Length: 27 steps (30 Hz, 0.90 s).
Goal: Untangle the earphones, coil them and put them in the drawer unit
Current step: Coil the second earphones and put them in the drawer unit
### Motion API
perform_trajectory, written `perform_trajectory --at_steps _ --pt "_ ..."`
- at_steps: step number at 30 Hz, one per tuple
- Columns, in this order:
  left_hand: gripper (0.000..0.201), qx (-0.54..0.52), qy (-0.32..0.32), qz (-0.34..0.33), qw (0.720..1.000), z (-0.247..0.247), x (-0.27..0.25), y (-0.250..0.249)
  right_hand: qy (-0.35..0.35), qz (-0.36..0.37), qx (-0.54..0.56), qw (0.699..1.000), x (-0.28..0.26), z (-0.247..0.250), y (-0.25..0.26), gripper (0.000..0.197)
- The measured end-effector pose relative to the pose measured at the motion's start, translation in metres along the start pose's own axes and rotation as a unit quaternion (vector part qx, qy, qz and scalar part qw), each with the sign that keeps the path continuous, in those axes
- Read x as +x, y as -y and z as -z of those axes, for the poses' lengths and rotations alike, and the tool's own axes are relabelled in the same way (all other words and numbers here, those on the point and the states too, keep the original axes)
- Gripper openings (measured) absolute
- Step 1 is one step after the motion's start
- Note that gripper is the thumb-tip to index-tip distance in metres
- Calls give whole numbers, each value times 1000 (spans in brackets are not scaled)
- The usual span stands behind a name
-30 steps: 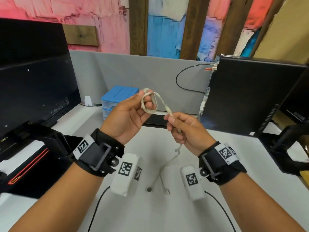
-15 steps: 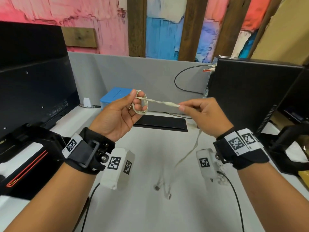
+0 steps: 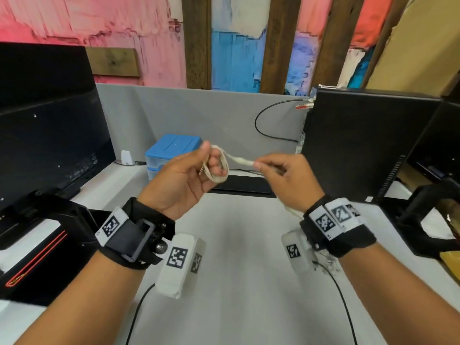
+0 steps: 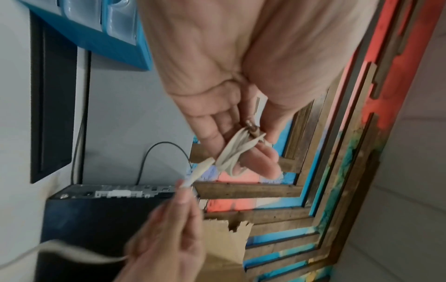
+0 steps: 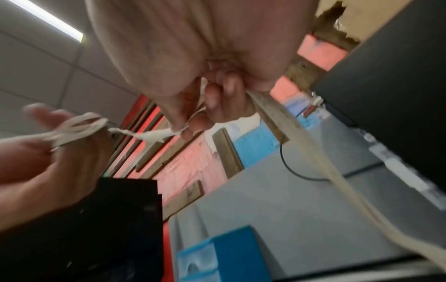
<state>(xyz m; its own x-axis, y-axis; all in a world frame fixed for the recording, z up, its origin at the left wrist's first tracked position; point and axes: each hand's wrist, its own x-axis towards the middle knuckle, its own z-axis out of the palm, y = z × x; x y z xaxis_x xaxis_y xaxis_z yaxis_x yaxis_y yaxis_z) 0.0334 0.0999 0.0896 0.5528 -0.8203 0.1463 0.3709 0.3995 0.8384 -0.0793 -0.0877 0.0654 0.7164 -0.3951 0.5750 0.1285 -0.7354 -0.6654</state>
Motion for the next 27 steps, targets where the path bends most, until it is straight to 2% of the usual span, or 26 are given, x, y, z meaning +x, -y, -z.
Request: perform_trajectory --at_steps 3,7,10,13,19,23,27 --pt "22 -13 -36 -51 998 12 3 -8 53 -37 42 997 -28 -25 -3 10" --pt "19 6 -90 -86 992 19 6 -4 117 -30 64 991 -53 -46 19 18" --pt "18 82 -116 -116 983 17 7 3 157 -13 71 985 -60 -50 42 27" --pt "17 123 -120 -134 976 14 6 7 169 -16 73 983 -60 -46 52 27" --pt "25 39 -100 -85 991 14 3 -9 203 -73 15 976 -62 -47 36 22" --pt "37 -19 -116 -33 992 8 -2 -16 199 -115 28 973 -58 -51 25 22" --pt "46 -30 -114 -15 993 8 -2 -20 166 -136 29 976 -56 -58 19 20"
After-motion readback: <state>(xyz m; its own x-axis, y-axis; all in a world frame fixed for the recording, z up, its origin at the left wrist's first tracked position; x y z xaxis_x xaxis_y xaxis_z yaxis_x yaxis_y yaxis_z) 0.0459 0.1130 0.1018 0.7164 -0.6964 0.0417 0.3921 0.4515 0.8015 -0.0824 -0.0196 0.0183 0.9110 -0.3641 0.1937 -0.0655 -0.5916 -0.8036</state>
